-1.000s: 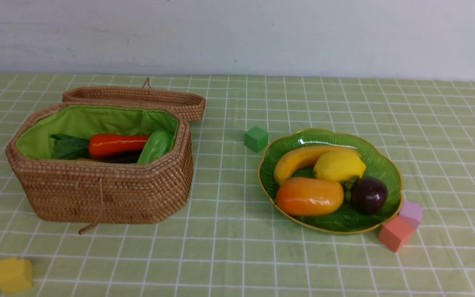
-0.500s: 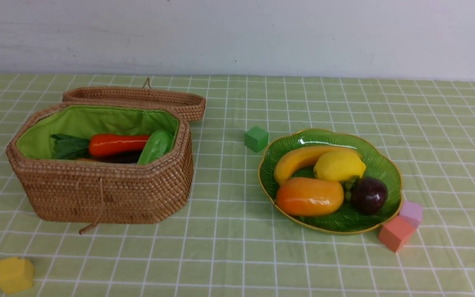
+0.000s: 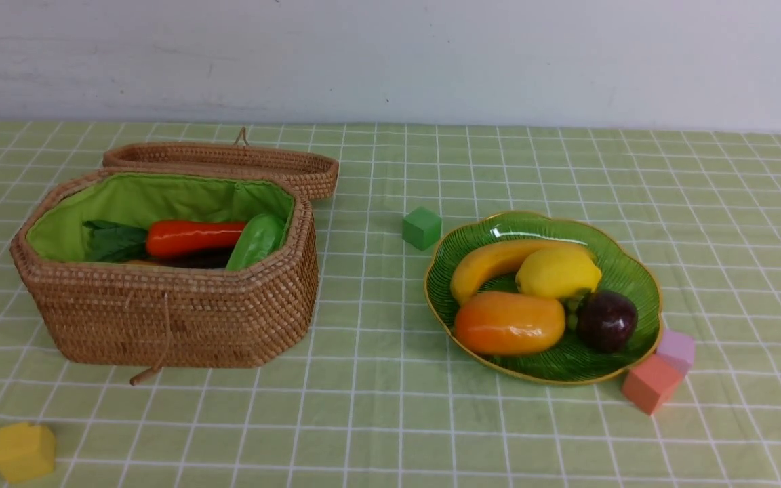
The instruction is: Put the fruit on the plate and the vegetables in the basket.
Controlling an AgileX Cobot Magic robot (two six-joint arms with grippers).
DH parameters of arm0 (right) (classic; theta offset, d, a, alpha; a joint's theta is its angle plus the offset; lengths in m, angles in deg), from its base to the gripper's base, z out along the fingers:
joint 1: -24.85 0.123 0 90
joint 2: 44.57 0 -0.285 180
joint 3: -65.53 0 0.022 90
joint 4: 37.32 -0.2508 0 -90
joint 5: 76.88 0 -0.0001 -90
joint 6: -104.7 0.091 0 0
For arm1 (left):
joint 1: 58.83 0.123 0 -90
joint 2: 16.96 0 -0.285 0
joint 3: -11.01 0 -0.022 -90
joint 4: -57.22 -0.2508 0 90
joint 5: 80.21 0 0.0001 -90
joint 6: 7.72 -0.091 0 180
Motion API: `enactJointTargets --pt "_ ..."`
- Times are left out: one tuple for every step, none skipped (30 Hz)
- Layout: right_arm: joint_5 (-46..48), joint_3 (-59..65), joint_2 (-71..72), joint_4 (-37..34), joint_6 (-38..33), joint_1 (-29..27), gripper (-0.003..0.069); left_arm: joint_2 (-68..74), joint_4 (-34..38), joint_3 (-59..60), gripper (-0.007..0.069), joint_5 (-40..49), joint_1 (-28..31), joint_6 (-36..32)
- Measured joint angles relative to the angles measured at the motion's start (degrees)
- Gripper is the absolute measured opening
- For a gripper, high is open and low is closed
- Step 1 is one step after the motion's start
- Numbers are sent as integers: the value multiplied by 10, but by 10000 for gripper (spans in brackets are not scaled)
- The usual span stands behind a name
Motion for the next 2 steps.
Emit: enactJointTargets --pt "0 0 0 0 0 0 22 0 0 0 -6 0 0 0" --pt "0 0 0 0 0 0 22 0 0 0 -5 0 0 0"
